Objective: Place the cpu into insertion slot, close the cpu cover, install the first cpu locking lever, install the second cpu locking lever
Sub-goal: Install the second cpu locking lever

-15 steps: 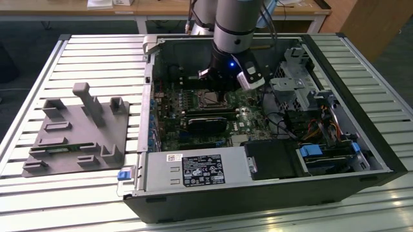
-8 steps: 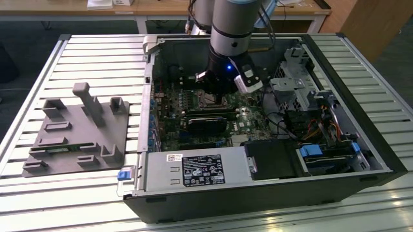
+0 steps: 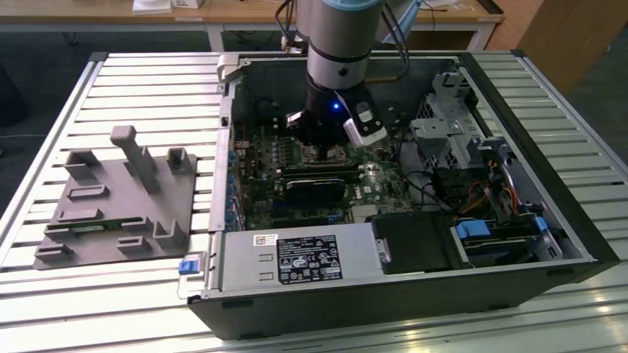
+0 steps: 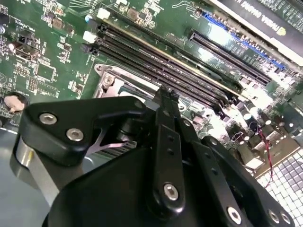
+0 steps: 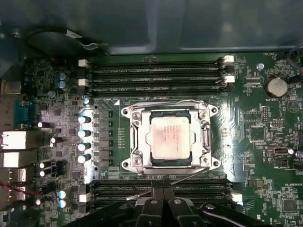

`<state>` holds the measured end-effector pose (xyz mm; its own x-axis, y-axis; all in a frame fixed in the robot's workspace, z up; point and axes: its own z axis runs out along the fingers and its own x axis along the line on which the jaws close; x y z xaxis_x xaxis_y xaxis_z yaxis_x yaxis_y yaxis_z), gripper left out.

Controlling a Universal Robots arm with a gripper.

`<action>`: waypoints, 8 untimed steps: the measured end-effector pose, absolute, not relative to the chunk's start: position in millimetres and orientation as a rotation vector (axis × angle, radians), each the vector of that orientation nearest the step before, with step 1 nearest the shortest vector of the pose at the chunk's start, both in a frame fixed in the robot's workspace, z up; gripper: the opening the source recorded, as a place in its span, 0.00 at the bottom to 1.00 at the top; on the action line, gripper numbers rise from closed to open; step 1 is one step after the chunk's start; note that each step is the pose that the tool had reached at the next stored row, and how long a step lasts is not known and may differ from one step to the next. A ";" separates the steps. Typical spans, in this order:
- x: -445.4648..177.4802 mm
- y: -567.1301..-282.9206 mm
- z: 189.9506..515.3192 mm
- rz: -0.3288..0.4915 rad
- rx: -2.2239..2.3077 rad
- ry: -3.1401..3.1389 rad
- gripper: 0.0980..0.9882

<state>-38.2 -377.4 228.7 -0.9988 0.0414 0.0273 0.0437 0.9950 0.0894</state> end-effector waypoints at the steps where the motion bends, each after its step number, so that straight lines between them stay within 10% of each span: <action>1: -39.0 -378.7 228.6 -0.147 -0.066 -3.112 0.01; 8: -50.2 -382.1 223.9 -0.184 -0.066 -3.109 0.01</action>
<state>-50.2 -382.1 223.9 -0.9988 0.0407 0.0285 0.0438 0.9921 0.1174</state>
